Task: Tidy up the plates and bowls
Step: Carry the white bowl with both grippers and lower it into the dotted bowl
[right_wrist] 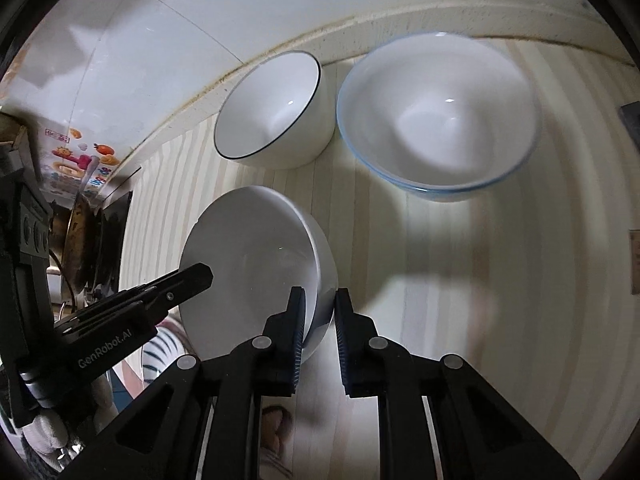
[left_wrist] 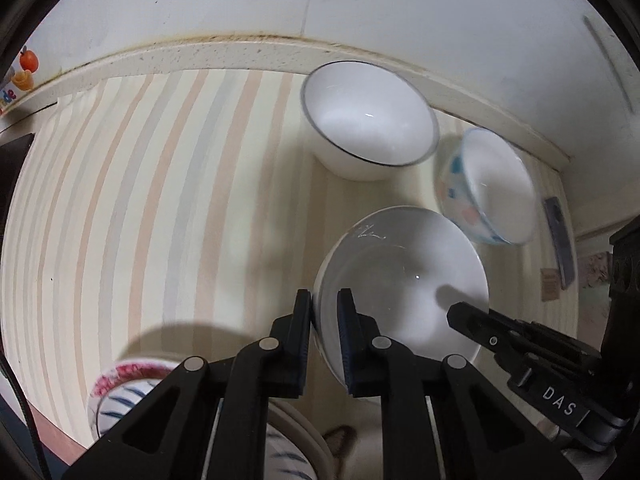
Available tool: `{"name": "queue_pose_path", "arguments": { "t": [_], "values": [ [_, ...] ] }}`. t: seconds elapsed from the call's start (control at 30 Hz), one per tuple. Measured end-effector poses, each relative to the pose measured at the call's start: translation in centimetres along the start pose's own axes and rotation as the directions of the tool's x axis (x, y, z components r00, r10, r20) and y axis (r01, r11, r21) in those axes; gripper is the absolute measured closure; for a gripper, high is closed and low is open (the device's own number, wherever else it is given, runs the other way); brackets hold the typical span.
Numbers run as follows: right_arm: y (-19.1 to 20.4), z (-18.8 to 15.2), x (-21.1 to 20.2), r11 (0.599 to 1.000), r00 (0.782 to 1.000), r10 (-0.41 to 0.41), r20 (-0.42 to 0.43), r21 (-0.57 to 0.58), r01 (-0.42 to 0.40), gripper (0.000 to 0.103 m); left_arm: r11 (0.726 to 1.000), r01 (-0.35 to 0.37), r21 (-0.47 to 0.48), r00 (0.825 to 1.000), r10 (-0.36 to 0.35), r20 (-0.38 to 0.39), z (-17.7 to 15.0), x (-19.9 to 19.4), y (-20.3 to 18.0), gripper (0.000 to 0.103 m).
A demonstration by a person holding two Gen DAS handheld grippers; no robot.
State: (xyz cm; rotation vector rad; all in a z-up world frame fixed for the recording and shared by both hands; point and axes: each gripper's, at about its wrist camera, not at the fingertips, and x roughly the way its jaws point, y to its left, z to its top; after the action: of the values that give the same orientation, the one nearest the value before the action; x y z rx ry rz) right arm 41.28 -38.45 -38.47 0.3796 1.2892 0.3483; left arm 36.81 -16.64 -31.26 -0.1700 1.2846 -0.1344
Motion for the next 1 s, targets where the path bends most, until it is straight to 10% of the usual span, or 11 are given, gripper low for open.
{"name": "queue_pose_path", "arguments": {
  "t": [0.5,1.0],
  "values": [
    [-3.8,-8.1,-8.7,0.999,0.998,-0.047,0.036,0.016,0.047,0.086,0.989,0.062,0.133,0.998,-0.061,-0.008,-6.9,-2.0,-6.7,0.092],
    [-8.3,-12.6,-6.7,0.993,0.998,-0.056,-0.027,0.098,0.059,0.086,0.976,0.022,0.216,0.994,0.001,-0.105,-10.1,2.5,-9.2,0.092]
  ]
}}
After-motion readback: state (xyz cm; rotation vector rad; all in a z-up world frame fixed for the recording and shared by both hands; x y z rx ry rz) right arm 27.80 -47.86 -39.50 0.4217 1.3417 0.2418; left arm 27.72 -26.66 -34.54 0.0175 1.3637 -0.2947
